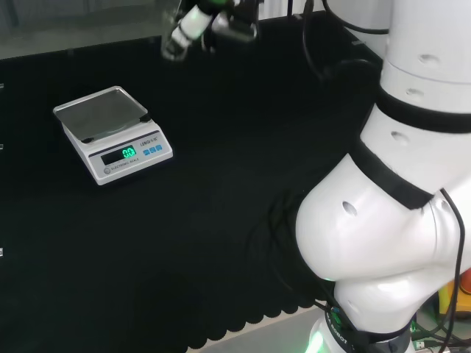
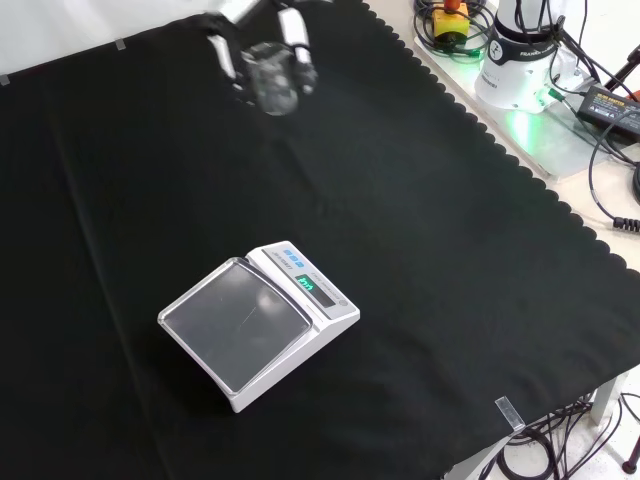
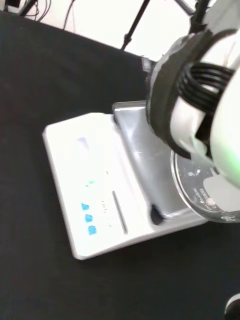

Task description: Put the beaker on the electronic balance.

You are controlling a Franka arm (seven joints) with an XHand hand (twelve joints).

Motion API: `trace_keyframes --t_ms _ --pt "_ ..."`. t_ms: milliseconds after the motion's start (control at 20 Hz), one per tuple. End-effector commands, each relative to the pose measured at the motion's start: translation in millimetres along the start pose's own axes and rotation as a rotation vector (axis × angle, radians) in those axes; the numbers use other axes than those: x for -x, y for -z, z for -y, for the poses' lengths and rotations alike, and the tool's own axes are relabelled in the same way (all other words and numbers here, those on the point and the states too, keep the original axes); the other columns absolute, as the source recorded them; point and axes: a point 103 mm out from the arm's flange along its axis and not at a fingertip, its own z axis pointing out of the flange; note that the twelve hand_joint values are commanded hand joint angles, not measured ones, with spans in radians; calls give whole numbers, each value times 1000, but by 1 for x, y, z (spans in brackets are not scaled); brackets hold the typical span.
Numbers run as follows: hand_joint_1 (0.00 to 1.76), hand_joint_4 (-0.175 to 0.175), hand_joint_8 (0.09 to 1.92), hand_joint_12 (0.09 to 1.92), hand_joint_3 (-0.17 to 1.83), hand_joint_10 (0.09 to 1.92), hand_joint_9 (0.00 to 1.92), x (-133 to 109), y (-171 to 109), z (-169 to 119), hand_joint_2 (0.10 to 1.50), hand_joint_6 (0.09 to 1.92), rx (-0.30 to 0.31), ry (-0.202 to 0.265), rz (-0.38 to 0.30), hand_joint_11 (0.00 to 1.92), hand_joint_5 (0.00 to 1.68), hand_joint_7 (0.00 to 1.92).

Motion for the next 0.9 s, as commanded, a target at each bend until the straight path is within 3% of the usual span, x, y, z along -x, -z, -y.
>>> trace_keyframes --t_ms 50,300,500,650,900 --pt "1332 -175 156 537 625 87 1903 -66 -81 47 609 228 82 -83 62 1662 1476 1553" --pt "1332 -175 158 539 622 87 1903 -46 -81 47 611 230 119 -114 59 1661 1475 1552" --pt "1332 -175 159 541 620 87 1904 -35 -79 35 612 231 138 -141 119 1660 1474 1552" --pt "1332 -175 159 542 619 87 1904 -30 -80 17 613 232 131 -145 145 1660 1473 1551" --pt "1332 -175 161 544 618 87 1904 -26 -78 -34 614 233 71 -101 251 1659 1472 1550"
